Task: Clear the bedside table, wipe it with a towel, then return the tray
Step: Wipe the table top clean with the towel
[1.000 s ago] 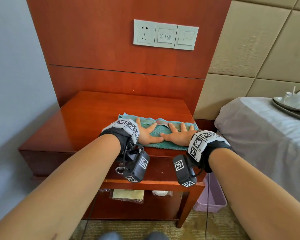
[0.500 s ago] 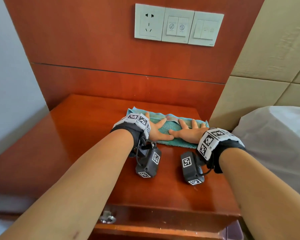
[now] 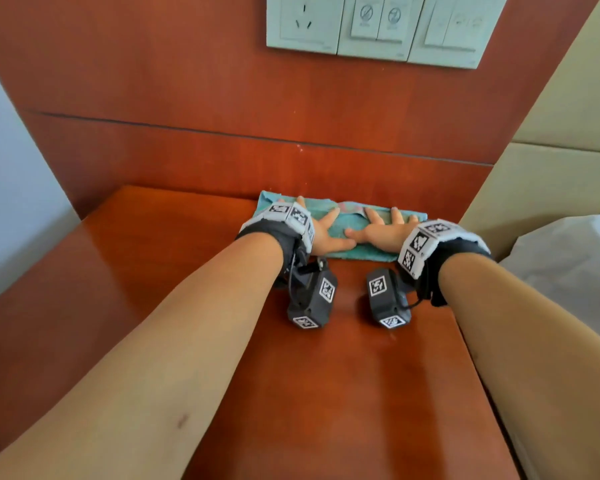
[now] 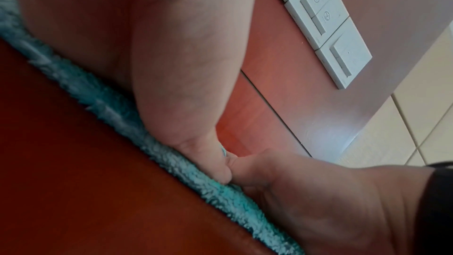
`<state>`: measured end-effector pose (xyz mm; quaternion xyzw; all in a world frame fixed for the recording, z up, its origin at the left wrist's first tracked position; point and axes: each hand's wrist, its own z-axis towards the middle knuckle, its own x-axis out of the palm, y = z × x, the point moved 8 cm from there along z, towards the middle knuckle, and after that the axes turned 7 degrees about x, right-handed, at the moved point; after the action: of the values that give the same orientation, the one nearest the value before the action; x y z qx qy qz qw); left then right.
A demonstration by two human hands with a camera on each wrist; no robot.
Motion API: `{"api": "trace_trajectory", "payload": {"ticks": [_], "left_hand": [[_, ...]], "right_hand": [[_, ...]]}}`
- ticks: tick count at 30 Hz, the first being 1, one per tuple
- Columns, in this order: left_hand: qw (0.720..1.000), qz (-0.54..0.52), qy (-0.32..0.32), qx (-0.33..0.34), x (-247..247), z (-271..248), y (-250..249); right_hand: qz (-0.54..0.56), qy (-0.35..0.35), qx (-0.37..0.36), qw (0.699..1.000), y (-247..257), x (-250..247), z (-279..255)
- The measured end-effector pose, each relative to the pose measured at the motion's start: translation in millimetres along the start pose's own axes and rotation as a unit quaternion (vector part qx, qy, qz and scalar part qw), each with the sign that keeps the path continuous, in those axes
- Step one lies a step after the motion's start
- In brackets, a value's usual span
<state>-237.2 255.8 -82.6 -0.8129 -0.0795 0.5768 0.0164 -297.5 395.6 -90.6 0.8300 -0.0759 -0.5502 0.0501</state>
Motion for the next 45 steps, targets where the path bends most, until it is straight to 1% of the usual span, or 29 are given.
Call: {"api": "trace_trajectory", "payload": {"ticks": [3, 6, 9, 12, 17, 22, 26, 28, 32, 36, 43, 45], "left_hand": [[1.000, -0.002, -0.011, -0.009, 4.5, -9.2, 1.0], [1.000, 0.003, -0.001, -0.015, 10.1, -27.3, 4.7], [1.000, 0.012, 0.016, -0.012, 18.1, -51.7, 6.1], [1.000, 0.009, 0.014, -0.010, 29.7, -79.3, 7.6], [1.000, 0.015, 0.011, -0.013, 50.3, -127.2, 10.7], [1.000, 0.018, 0.003, -0.001, 70.1, -176.0, 14.3], [1.000, 0.027, 0.010, 0.002, 83.0, -212.0, 22.5], [1.000, 0.027, 0.015, 0.003, 87.4, -225.3, 29.0], [1.000, 0.026, 0.017, -0.002, 96.2, -249.4, 47.8], [0.999, 0.033, 0.004, -0.012, 102.7, -265.9, 75.1], [0.999, 0.028, 0.009, -0.045, 103.2, -296.1, 142.9], [0.998, 0.012, 0.009, -0.056, 102.7, -305.6, 161.5]], "right_hand": [[0.006, 0.002, 0.005, 1.000, -1.6, 4.7, -9.0], [-0.009, 0.013, 0.004, 1.000, -5.9, 11.0, -27.5], [-0.014, 0.021, 0.009, 1.000, -11.7, 21.2, -53.4], [-0.025, 0.016, 0.006, 1.000, -16.2, 33.0, -81.1], [0.000, 0.014, 0.005, 1.000, -24.1, 55.9, -127.5], [0.019, 0.002, -0.001, 1.000, -31.8, 78.8, -171.6], [0.039, -0.008, -0.001, 0.999, -33.1, 100.3, -205.8], [0.030, -0.011, 0.001, 0.999, -30.6, 106.9, -223.7], [0.013, -0.005, -0.008, 1.000, -17.2, 115.0, -257.6], [-0.001, -0.012, -0.018, 1.000, 4.9, 127.9, -276.8], [-0.014, -0.020, -0.052, 0.998, 69.3, 157.3, -299.6], [-0.015, -0.015, -0.064, 0.998, 89.4, 163.0, -304.2]]}}
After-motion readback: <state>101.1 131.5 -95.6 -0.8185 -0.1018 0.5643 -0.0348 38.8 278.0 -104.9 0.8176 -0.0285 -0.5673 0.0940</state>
